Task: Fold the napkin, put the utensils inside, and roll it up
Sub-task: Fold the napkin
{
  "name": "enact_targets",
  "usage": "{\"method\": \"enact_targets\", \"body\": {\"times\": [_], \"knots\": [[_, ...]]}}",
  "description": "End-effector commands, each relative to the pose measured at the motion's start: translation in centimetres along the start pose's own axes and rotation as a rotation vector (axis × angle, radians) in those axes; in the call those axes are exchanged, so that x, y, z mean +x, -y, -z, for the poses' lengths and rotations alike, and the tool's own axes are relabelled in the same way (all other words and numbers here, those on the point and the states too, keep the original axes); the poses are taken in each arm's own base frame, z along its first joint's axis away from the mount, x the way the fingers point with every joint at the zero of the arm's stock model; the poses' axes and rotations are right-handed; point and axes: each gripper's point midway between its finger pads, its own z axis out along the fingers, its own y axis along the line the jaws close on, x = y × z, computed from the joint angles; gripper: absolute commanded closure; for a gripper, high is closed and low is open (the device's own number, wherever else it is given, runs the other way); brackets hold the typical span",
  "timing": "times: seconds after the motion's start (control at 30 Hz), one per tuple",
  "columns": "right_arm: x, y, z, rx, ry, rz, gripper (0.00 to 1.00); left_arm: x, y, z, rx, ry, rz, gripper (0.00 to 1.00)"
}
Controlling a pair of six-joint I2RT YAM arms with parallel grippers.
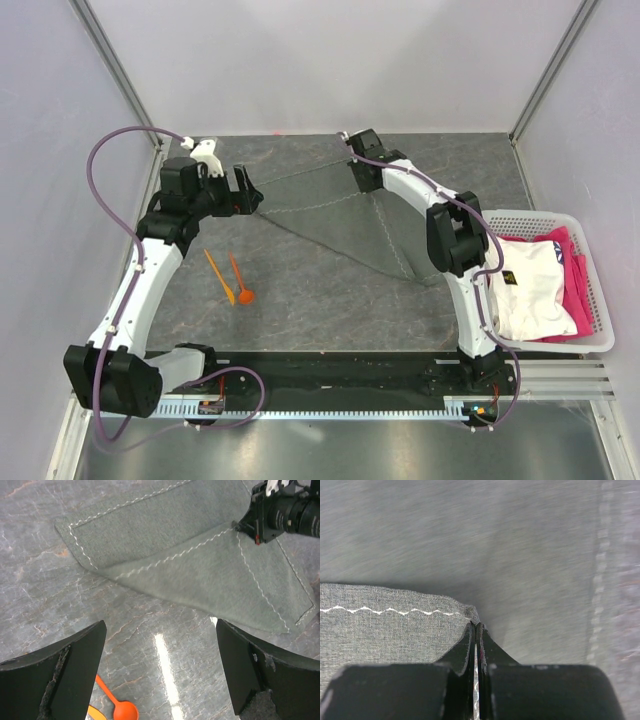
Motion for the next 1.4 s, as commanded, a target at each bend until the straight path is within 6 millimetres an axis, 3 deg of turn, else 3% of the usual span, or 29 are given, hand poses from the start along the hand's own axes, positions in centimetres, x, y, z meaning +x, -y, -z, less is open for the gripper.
{"method": "enact_targets", "body": {"times": [0.0,0.2,0.57,0.83,1.07,1.37], "knots": [[-2.8,3.2,-1.5,0.037,0.079,-0.001,1.0,-1.7,0.4,0.4,0.031,0.076,-0.071,0.02],[-4.8,5.6,-2.8,0.05,0.135,-0.047,1.0,-1.6,-0.2,0.2,0.001,0.076,-0.086,0.02],[-7.8,7.5,-5.4,0.117,0.211,-0.044,1.0,-1.4,-0.8,-0.2,-0.022,0.065,-0.094,0.02],[-8.7,8.9,-7.1,0.174,0.266,-0.097,1.0,-1.3,-0.7,-0.3,-0.017,0.061,-0.092,0.02],[-10.5,10.3,-7.1,0.237,0.344,-0.155,1.0,-1.3,-0.7,-0.2,-0.017,0.065,-0.096,0.02],[-10.4,11.0,-8.5,0.291,0.37,-0.158,1.0,-1.3,-0.7,-0.2,-0.015,0.063,-0.095,0.02]]}}
